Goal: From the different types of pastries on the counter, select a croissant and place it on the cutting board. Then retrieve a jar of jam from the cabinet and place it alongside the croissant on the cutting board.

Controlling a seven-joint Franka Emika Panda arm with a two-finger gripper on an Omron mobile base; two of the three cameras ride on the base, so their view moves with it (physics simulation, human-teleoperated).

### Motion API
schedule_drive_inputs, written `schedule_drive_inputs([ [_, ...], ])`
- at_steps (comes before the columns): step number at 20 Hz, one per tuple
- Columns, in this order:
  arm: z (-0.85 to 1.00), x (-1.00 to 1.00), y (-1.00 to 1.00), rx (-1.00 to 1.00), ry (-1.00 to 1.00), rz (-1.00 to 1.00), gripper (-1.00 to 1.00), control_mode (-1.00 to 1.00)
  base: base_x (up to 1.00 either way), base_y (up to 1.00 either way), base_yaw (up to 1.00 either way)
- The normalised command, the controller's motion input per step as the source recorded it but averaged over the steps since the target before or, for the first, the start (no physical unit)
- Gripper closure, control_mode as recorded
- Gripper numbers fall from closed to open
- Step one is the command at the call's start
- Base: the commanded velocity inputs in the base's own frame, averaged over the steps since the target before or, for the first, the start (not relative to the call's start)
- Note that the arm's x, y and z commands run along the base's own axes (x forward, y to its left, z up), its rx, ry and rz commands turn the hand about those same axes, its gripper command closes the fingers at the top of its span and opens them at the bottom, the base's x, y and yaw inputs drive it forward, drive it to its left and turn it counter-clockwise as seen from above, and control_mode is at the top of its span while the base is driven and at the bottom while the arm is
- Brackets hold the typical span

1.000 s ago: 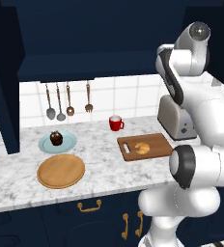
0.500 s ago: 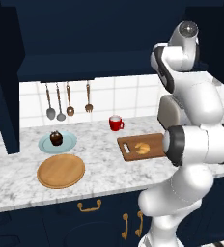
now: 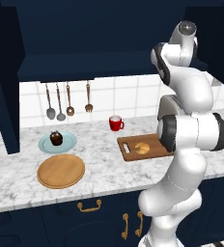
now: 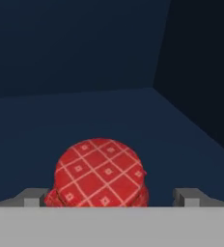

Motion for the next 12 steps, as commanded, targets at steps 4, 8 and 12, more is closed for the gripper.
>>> schedule_drive_inputs([
  [4, -0.38, 0.44, 0.00, 0.00, 0.00, 0.00, -1.00, -1.00, 0.00, 0.00, 0.00],
  [8, -0.19, 0.59, 0.00, 0.00, 0.00, 0.00, -1.00, -1.00, 0.00, 0.00, 0.00],
  [12, -0.36, 0.19, 0.00, 0.00, 0.00, 0.00, -1.00, -1.00, 0.00, 0.00, 0.00],
])
